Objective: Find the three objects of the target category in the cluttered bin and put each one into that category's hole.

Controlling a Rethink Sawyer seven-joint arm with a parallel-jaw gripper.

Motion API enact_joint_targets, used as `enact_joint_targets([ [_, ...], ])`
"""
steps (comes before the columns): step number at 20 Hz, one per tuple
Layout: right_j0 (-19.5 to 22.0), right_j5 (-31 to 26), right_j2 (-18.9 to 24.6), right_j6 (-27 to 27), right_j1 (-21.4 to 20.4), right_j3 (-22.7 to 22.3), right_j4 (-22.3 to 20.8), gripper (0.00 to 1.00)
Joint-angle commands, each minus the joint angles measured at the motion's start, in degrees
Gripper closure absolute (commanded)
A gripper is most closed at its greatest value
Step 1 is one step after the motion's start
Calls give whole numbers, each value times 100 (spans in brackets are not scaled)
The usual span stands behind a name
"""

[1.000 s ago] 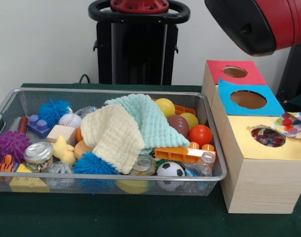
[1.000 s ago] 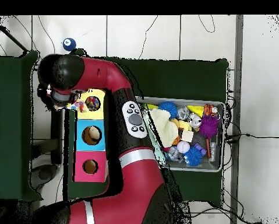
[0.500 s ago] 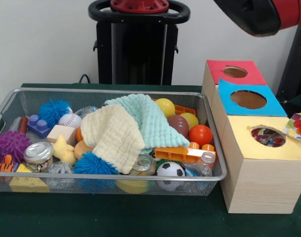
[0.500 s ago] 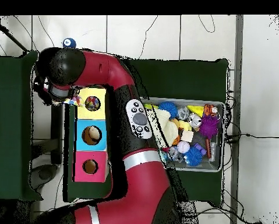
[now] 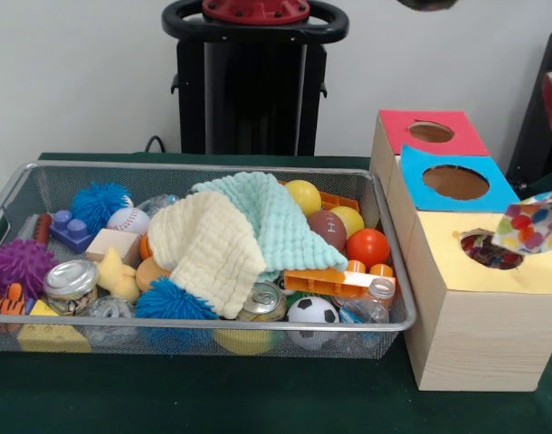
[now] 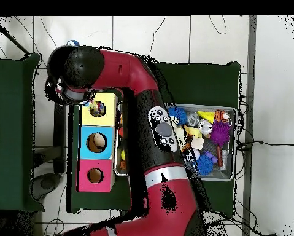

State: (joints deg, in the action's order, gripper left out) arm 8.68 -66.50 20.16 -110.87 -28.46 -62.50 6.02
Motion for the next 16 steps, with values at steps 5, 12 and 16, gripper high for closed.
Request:
enact_joint_targets([
  [5,574,250,371,1133,-303,-1472,-414,100],
  [12,815,495,811,1414,24,-1650,-386,100],
  [16,889,531,1075,1374,110,-1693,-308,100],
])
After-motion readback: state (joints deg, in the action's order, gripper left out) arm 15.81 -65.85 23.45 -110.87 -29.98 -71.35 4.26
